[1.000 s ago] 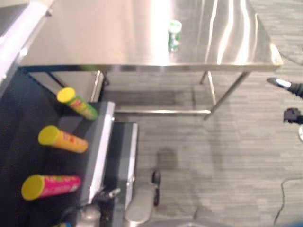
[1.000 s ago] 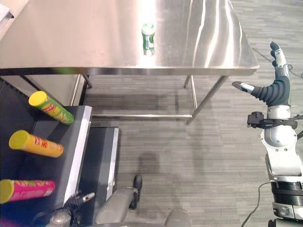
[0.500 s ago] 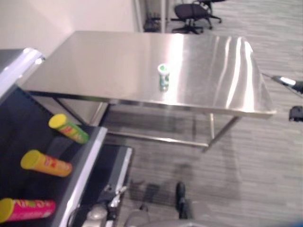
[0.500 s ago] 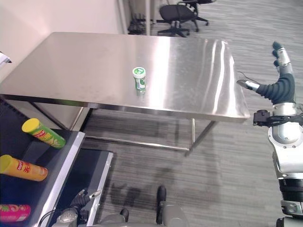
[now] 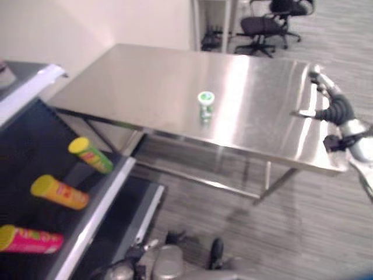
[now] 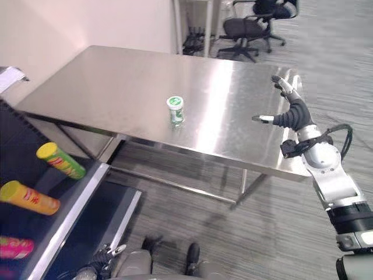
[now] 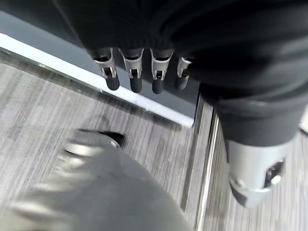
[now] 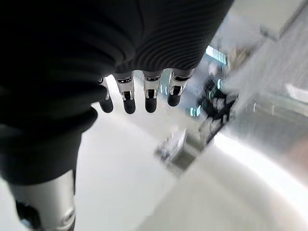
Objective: Put the goods on the table back onto the shelves and tidy them up.
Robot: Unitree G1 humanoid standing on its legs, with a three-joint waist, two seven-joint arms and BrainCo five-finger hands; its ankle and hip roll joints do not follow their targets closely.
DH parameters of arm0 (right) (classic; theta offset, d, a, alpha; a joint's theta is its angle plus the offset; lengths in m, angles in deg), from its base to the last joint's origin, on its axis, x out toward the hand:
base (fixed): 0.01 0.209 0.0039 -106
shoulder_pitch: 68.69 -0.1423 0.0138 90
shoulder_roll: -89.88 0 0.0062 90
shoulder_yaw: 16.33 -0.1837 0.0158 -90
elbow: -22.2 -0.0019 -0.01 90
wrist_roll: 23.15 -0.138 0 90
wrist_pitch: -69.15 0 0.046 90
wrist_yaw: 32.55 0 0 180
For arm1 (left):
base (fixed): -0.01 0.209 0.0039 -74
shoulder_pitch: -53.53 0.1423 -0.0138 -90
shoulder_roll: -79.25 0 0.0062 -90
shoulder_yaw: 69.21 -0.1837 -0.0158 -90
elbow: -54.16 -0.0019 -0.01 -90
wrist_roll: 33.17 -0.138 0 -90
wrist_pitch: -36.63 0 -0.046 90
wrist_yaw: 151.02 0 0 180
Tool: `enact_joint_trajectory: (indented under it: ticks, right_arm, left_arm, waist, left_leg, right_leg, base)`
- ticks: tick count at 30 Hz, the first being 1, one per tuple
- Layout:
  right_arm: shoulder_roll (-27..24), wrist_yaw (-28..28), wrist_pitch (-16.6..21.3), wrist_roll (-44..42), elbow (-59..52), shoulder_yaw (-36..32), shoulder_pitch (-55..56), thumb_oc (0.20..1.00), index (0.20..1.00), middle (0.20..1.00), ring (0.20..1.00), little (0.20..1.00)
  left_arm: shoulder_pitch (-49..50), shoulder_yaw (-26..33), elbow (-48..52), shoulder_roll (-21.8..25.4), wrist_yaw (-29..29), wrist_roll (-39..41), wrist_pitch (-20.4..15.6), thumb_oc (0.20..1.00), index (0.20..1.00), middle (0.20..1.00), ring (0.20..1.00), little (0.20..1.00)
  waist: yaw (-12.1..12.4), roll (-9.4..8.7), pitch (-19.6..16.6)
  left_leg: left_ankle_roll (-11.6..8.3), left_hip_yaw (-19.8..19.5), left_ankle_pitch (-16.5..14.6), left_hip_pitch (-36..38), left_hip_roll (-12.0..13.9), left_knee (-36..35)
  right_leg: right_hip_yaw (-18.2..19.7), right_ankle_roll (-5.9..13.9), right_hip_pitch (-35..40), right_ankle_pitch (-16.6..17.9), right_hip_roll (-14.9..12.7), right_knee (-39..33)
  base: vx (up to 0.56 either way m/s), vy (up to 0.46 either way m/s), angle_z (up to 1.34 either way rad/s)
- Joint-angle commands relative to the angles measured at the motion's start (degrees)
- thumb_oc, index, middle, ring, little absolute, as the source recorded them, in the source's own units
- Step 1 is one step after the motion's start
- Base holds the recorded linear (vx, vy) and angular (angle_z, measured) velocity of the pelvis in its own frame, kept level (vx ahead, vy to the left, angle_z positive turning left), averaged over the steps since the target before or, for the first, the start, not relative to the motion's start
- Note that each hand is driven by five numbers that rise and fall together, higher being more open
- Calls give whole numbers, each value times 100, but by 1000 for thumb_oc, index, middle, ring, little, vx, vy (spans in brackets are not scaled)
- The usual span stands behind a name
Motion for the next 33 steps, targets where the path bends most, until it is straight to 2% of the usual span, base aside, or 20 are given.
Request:
enact_joint_trajectory:
  ticks: [1,3,5,13,18,23,33]
  right_arm:
    - [78,-33,207,-298,107,159,-663,1000,1000,1000,1000,1000]
    - [147,-62,185,-263,125,240,-710,1000,1000,1000,1000,1000]
    - [245,-108,125,-207,182,533,-963,1000,1000,1000,1000,1000]
    - [423,-181,45,-219,714,1216,-1726,1000,1000,1000,1000,1000]
    - [477,-323,23,-222,836,1529,-1940,1000,1000,1000,1000,1000]
    - [662,-569,-72,5,1463,2189,-2385,1000,1000,1000,1000,1000]
    - [1079,-597,-149,163,2321,2493,-2837,1000,1000,1000,1000,1000]
  left_arm:
    - [201,-177,197,305,-37,55,-168,1000,1000,1000,1000,1000]
    - [181,-164,185,314,-54,67,-172,1000,1000,1000,1000,1000]
    - [57,-195,238,375,-105,104,-210,1000,1000,1000,1000,1000]
    - [-16,-255,425,422,-202,332,-286,1000,1000,1000,1000,1000]
    - [-28,-291,265,384,-212,303,-279,1000,1000,1000,1000,1000]
    - [-50,-384,46,360,-214,231,-276,1000,1000,1000,1000,1000]
    - [-161,-526,-140,335,-259,320,-260,1000,1000,1000,1000,1000]
  waist:
    - [384,94,-198]
    - [388,94,-219]
    - [435,69,-274]
    - [575,30,-274]
    - [583,17,-270]
    - [663,4,-264]
    - [769,4,-181]
  left_leg:
    - [176,-125,91,28,-126,156]
    - [191,-92,67,119,-150,112]
    - [272,132,-38,307,-162,11]
    - [428,386,-171,271,-238,-41]
    - [447,433,-201,241,-253,-44]
    - [461,476,-236,234,-266,-38]
    - [460,428,-222,169,-248,-47]
  right_leg:
    - [645,1189,602,-1433,-375,723]
    - [673,1199,633,-1421,-422,707]
    - [727,1287,597,-1333,-573,620]
    - [729,1488,374,-1125,-885,543]
    - [714,1543,334,-1070,-968,536]
    - [647,1614,321,-1012,-1048,493]
    - [600,1651,255,-994,-1084,507]
  base:
    - [279,116,-13]
    - [279,117,-21]
    - [280,155,-32]
    - [77,72,-10]
    - [12,16,1]
    - [35,6,2]
    - [5,-3,1]
